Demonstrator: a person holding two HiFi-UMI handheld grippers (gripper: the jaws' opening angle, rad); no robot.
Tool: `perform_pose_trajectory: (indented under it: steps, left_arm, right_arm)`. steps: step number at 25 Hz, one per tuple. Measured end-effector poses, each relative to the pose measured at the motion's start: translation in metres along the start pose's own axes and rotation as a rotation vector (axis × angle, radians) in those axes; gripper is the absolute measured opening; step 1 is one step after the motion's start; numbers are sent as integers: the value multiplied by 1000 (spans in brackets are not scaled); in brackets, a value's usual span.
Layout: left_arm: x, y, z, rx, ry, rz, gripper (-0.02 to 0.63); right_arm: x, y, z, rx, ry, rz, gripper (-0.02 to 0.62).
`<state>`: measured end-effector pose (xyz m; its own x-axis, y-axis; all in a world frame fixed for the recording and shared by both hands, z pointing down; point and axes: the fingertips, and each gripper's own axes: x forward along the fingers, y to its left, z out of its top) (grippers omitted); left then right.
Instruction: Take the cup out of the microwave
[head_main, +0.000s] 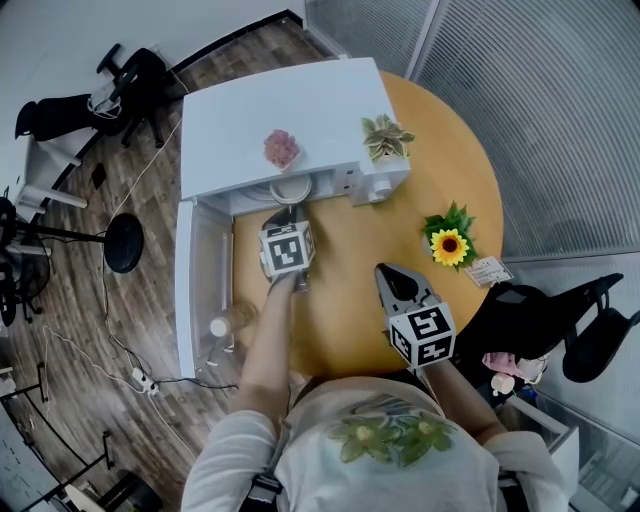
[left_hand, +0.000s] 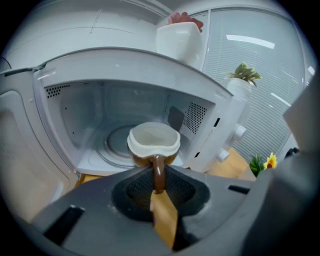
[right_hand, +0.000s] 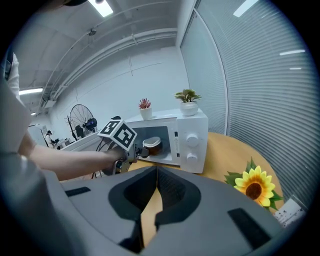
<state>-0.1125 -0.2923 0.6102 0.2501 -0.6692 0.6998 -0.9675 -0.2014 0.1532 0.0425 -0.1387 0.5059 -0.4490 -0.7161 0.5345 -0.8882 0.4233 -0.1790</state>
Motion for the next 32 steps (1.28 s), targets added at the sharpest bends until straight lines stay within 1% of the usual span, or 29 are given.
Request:
perform_pose_trajectory:
  steps: [8,22,25,32]
  left_arm:
    - [-20,-6,-12,8,-2,2,58]
    - [-62,-20,-32,11,-30,3,58]
    - [-69,-23,-36,9,-46,3,58]
    - [-89,-25,-48,20,-45,12,58]
  right_arm:
    - [-13,5,-5,-1,-12,1,17]
    - [-32,13,-7,-15,-36,16,17]
    - [-34,15,-5,-21,-42,23,17]
    - [-36,22,-3,-41,-49,48,17]
